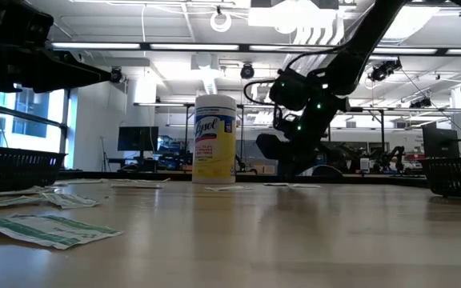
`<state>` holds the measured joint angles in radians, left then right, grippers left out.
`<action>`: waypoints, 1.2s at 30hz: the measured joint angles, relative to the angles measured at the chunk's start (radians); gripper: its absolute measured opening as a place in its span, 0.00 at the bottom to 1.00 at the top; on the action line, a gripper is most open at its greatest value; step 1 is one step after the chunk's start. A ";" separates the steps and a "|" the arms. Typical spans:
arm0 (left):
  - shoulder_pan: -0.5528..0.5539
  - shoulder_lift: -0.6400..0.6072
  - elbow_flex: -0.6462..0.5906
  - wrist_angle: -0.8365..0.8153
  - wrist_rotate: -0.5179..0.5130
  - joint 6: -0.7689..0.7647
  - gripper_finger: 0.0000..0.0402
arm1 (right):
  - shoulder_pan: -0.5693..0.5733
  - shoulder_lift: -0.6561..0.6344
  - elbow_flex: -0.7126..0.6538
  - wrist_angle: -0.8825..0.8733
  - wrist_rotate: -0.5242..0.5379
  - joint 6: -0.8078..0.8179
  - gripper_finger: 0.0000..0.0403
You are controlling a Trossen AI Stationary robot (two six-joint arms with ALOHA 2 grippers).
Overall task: Pick & Place First Aid Supplies
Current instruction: Put the towelette pack into the right black basket
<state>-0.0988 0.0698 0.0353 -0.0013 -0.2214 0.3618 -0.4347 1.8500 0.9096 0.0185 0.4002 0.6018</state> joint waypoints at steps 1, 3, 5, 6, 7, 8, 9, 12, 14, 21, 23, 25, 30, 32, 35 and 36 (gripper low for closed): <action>0.000 0.000 0.000 0.000 0.000 0.000 0.51 | -0.005 0.010 0.000 0.014 -0.016 -0.013 0.26; 0.000 0.000 0.000 0.000 0.000 0.000 0.51 | -0.012 0.029 0.000 0.024 -0.033 -0.029 0.26; 0.000 0.000 0.000 0.000 0.000 0.000 0.51 | -0.013 0.042 0.001 0.024 -0.029 -0.036 0.26; 0.000 0.000 0.000 0.000 0.000 0.000 0.51 | -0.013 0.045 0.002 0.018 -0.028 -0.041 0.26; 0.000 0.000 0.000 0.000 0.000 0.000 0.51 | -0.012 0.046 0.002 0.006 -0.026 -0.043 0.26; 0.000 0.000 0.000 0.000 0.000 0.000 0.51 | -0.009 0.046 0.003 -0.008 -0.026 -0.043 0.26; 0.000 0.000 0.000 0.000 0.000 0.000 0.51 | -0.004 0.045 0.004 -0.022 -0.027 -0.042 0.26; 0.000 0.000 0.000 0.000 0.000 0.000 0.51 | 0.024 0.036 0.003 -0.057 -0.045 -0.035 0.26; 0.000 0.000 0.000 0.000 0.000 0.000 0.51 | 0.052 0.036 0.004 -0.067 -0.069 -0.035 0.26; 0.000 0.000 0.000 0.000 0.000 0.000 0.51 | 0.187 0.033 0.007 -0.182 -0.112 -0.040 0.26; 0.000 0.000 0.000 0.000 0.000 0.000 0.51 | 0.222 0.030 0.008 -0.226 -0.106 -0.042 0.26; 0.000 0.000 0.000 0.000 0.000 0.000 0.51 | 0.254 0.015 0.008 -0.283 -0.102 -0.045 0.26; 0.000 0.000 0.000 0.000 0.000 0.000 0.51 | 0.322 -0.073 -0.001 -0.415 -0.092 -0.069 0.26; 0.000 0.000 0.000 0.000 0.000 0.000 0.51 | 0.342 -0.115 -0.006 -0.468 -0.108 -0.069 0.26; 0.000 0.000 0.000 0.000 0.000 0.000 0.51 | 0.369 -0.169 -0.006 -0.484 -0.100 -0.041 0.26; 0.000 0.000 0.000 0.000 0.000 0.000 0.51 | 0.378 -0.181 -0.003 -0.475 -0.095 -0.028 0.26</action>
<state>-0.0989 0.0699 0.0353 -0.0016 -0.2214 0.3615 -0.0565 1.6691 0.9062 -0.4564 0.3048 0.5736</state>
